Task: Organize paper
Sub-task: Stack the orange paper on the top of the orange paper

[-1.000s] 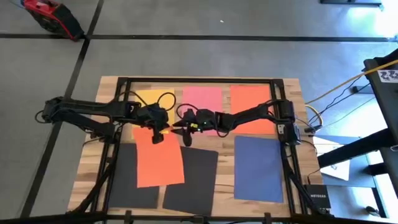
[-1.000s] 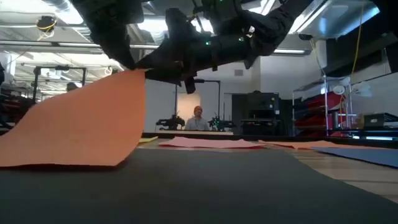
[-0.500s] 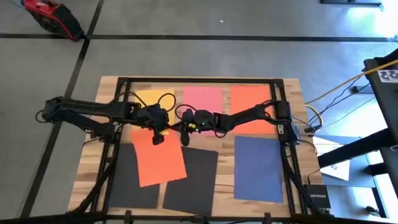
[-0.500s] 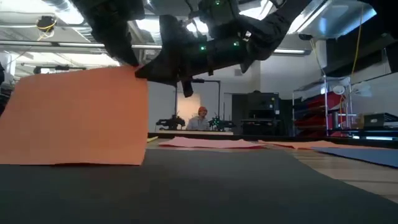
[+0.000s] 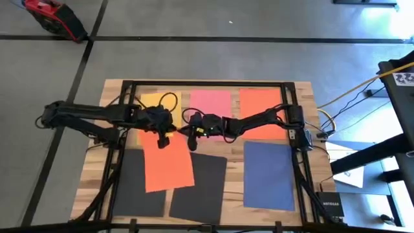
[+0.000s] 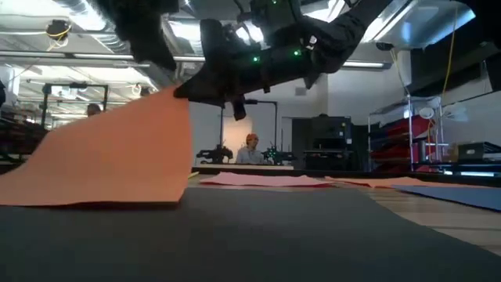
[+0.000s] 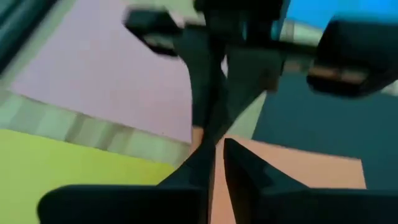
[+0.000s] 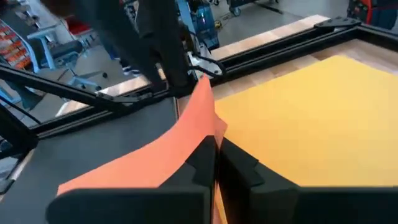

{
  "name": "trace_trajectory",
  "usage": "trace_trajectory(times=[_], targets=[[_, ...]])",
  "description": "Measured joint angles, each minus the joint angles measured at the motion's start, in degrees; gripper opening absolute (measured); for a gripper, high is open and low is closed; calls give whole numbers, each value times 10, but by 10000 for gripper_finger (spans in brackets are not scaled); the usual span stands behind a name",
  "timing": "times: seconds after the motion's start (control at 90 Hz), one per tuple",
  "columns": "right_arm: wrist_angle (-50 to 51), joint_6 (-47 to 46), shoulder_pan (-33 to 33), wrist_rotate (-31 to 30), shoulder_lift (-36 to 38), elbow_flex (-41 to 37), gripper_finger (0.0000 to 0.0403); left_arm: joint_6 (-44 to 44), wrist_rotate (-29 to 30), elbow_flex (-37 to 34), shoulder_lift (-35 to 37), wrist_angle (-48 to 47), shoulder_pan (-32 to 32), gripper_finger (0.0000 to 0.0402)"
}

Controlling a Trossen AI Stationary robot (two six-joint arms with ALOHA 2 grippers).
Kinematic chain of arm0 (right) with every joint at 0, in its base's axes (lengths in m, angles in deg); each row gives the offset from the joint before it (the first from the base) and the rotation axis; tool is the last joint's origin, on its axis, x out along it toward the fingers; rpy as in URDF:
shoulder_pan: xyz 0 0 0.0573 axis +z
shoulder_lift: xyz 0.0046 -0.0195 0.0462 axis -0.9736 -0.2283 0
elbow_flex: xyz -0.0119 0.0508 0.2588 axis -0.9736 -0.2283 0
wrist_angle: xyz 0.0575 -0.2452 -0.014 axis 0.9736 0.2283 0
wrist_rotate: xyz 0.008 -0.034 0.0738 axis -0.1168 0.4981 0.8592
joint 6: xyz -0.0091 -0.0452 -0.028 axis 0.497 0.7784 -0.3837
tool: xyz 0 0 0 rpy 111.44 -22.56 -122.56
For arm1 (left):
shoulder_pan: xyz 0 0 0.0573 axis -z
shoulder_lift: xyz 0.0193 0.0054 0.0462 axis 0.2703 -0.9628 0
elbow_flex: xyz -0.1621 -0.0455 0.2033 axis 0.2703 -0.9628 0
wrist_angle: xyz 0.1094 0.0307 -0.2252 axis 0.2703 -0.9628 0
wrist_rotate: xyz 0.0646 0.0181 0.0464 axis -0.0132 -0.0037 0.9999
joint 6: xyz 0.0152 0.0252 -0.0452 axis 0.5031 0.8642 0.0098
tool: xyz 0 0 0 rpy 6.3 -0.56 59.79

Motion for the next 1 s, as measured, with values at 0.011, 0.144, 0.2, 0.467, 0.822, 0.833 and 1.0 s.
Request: trace_trajectory(times=[0.011,0.144,0.2,0.467,0.822,0.833,1.0], targets=[[2,0,0,0,0,0,0,-1,0,1,3,2,0,30],[39,13,0,-5,11,0,0,-4,0,4,40,16,1,47],[73,25,0,-10,25,0,0,-4,0,4,56,17,1,51],[325,112,-6,-89,150,0,0,-38,82,-19,101,35,20,21],[665,143,-53,-210,346,-35,0,-42,97,-94,135,160,53,1],[671,143,-56,-214,352,-39,0,-43,97,-96,135,162,53,1],[723,143,-107,-249,442,-102,0,-59,100,-122,133,179,62,1]])
